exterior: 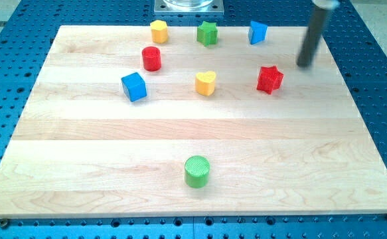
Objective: Move the green circle down to the yellow heart
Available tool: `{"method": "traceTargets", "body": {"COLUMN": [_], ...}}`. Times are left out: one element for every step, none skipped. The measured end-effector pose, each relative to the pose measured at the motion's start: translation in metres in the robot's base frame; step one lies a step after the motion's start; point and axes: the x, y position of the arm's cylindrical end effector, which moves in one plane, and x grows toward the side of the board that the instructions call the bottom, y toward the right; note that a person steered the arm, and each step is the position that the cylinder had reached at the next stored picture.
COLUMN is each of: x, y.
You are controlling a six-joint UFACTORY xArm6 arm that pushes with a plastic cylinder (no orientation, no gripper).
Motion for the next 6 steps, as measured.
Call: {"method": "traceTargets", "body": {"x": [0.143,0.239,0.244,0.210,0.196,0.117], "y": [-0.016,-0.174,-0.219,-0.241,-0.264,-0.265]}}
